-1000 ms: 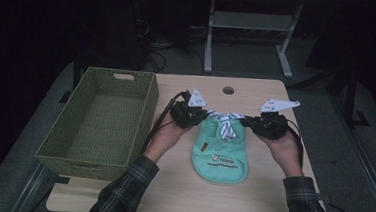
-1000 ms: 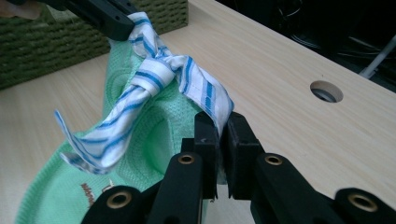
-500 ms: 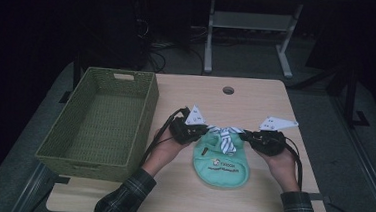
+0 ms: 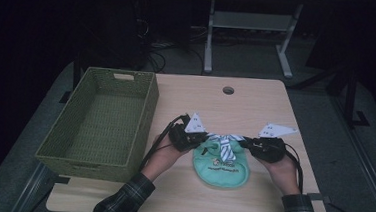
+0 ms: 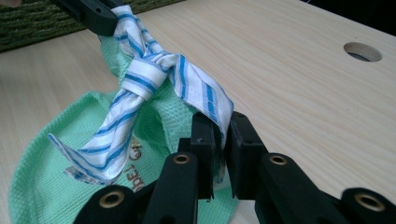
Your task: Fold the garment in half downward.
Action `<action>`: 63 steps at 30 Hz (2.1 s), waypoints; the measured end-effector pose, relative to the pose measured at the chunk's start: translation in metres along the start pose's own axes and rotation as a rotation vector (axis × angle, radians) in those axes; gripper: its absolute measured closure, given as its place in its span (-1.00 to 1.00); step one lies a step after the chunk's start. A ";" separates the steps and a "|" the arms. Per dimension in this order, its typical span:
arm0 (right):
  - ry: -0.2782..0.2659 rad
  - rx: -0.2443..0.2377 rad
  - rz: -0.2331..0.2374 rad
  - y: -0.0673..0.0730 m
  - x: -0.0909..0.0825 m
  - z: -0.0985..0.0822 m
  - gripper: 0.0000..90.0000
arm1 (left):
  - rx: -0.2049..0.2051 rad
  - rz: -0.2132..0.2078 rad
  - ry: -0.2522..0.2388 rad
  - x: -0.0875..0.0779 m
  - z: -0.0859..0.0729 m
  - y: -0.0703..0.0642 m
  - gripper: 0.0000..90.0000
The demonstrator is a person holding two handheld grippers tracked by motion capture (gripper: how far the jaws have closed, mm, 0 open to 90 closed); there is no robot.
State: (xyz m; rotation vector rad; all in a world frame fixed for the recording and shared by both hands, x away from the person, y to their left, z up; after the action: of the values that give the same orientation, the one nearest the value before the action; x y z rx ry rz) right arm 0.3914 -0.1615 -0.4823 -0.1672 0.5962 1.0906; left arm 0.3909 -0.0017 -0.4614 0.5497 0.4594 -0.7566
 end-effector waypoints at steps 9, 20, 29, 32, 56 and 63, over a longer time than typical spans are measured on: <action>0.021 -0.004 0.008 0.006 0.001 -0.007 0.72 | -0.011 -0.024 0.021 0.000 -0.009 -0.006 0.83; 0.047 0.009 0.036 0.017 0.000 -0.019 0.64 | -0.008 -0.063 0.044 -0.004 -0.020 -0.021 0.81; 0.059 0.025 0.077 0.030 -0.004 -0.032 0.50 | -0.034 -0.128 0.050 -0.015 -0.026 -0.033 0.69; 0.058 0.031 0.087 0.034 -0.007 -0.036 0.46 | -0.043 -0.147 0.049 -0.018 -0.027 -0.037 0.62; 0.002 0.038 0.096 0.017 -0.012 0.007 1.00 | -0.126 -0.160 0.112 -0.010 -0.013 -0.011 0.99; 0.074 0.057 0.108 0.009 0.016 -0.001 1.00 | -0.155 -0.182 0.125 0.003 -0.020 -0.016 0.98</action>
State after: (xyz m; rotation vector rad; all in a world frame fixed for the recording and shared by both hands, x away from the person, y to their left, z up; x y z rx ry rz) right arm 0.3884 -0.1448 -0.4899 -0.1271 0.7088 1.1745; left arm 0.3769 -0.0006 -0.4829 0.4148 0.6852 -0.8555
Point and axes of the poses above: each handheld gripper's, and its own axes: x roughly forward along the jaws, z roughly out of its top, y roughly to its left, the point moved 10 cm from there along x, roughly forward along the jaws, and after that the axes turned 15 degrees about z, right-handed, at the moved point
